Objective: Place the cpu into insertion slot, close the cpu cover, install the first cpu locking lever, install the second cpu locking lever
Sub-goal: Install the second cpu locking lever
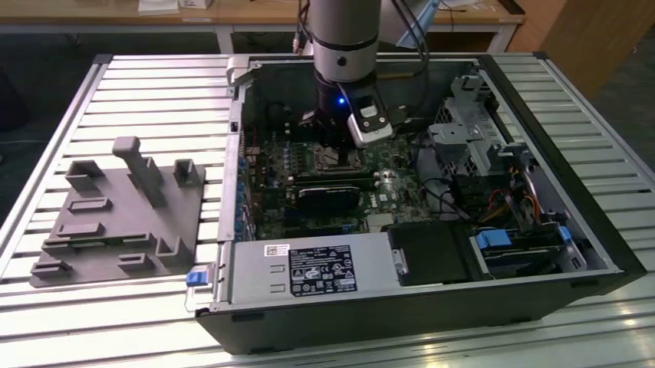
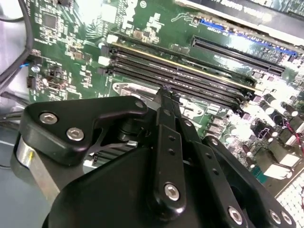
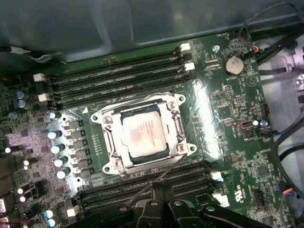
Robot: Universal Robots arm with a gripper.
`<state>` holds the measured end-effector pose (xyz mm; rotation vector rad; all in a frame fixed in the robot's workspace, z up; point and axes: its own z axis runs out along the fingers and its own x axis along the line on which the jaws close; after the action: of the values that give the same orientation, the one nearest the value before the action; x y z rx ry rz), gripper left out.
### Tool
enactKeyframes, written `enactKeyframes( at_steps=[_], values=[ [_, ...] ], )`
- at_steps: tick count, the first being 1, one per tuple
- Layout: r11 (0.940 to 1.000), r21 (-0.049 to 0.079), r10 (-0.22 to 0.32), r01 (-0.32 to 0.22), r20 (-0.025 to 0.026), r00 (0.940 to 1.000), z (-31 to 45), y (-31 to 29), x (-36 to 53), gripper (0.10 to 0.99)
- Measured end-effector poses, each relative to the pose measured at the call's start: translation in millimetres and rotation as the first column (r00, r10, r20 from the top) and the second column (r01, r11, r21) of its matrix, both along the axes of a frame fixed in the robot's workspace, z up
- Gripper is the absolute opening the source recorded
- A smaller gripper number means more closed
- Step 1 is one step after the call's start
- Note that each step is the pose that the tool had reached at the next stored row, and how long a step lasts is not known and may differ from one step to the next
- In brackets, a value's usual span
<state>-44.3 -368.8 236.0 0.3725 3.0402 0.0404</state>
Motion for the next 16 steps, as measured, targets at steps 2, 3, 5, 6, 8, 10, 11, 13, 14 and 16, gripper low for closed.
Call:
enactKeyframes(
  at_steps=[2,3,5,6,8,10,11,13,14,16],
  values=[
    [0.9999,0.011,0.006,-0.006,0.0001,1.0,-1.5,-0.2,-3.3,0.106],
    [0.9998,0.017,0.009,-0.009,0.0002,1.0,-2.4,-0.2,-4.9,0.106],
    [0.9993,0.033,0.016,-0.016,0.0004,0.9999,-3.9,-0.3,-8.1,0.106],
    [0.999,0.041,0.019,-0.019,0.0005,0.9998,-4.7,-0.4,-9.5,0.106],
    [0.9983,0.054,0.023,-0.023,0.0007,0.9997,-6.3,-1.4,-11.9,0.106],
    [0.9977,0.063,0.025,-0.025,0.0009,0.9997,-8.0,-3.3,-14.0,0.106],
    [0.9974,0.068,0.026,-0.026,0.001,0.9997,-8.8,-4.3,-15.1,0.106],
    [0.9966,0.078,0.026,-0.026,0.0013,0.9996,-10.4,-6.4,-17.1,0.106],
    [0.9962,0.083,0.027,-0.027,0.0015,0.9996,-11.2,-7.5,-18.0,0.106],
    [0.9951,0.095,0.027,-0.027,0.0018,0.9996,-12.8,-9.9,-19.4,0.106]
  ],
)
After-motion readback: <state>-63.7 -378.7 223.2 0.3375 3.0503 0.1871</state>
